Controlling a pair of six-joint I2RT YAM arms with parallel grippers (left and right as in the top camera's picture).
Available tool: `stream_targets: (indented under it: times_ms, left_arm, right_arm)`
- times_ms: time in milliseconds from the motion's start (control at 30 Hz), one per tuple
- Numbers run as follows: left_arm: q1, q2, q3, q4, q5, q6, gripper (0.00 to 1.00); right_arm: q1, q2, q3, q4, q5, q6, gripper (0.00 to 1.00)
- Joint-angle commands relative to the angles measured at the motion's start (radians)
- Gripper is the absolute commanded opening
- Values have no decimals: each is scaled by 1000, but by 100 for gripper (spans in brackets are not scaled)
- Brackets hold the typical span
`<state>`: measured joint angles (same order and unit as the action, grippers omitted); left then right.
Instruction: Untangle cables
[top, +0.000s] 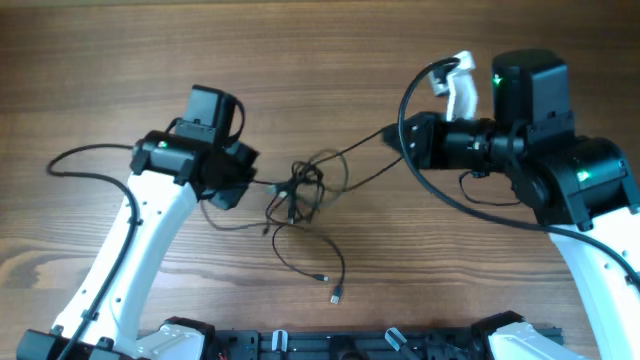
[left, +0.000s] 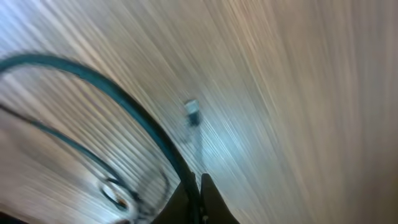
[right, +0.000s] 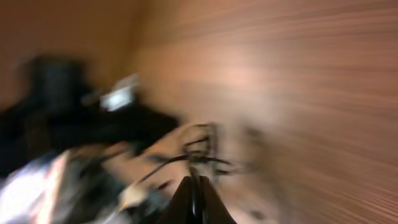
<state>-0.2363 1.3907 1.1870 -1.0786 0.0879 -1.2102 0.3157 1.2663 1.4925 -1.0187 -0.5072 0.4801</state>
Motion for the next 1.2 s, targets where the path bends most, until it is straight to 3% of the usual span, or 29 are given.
stream_targets:
  times_ms: [0,267,467,633,933,1167]
  left_arm:
    - [46,6,10,-18,-126,14,4]
    - [55,5,10,-11,-126,25,4]
    - [56,-40,10,73,-58,89,4]
    - [95,-177,11,204,47,129,4]
    - [297,-429,11,231,113,129,4]
    - [327,-476,11,310,307,122,4]
  right_arm:
    - [-1,3,6,5,410,53,4]
    - [-1,3,7,-75,853,229,4]
    - [-1,4,7,-172,1023,327,4]
    - [-5,7,4,-251,1121,404,4]
    - [-51,8,4,-268,985,423,4]
    - [-51,10,4,-141,562,72,5]
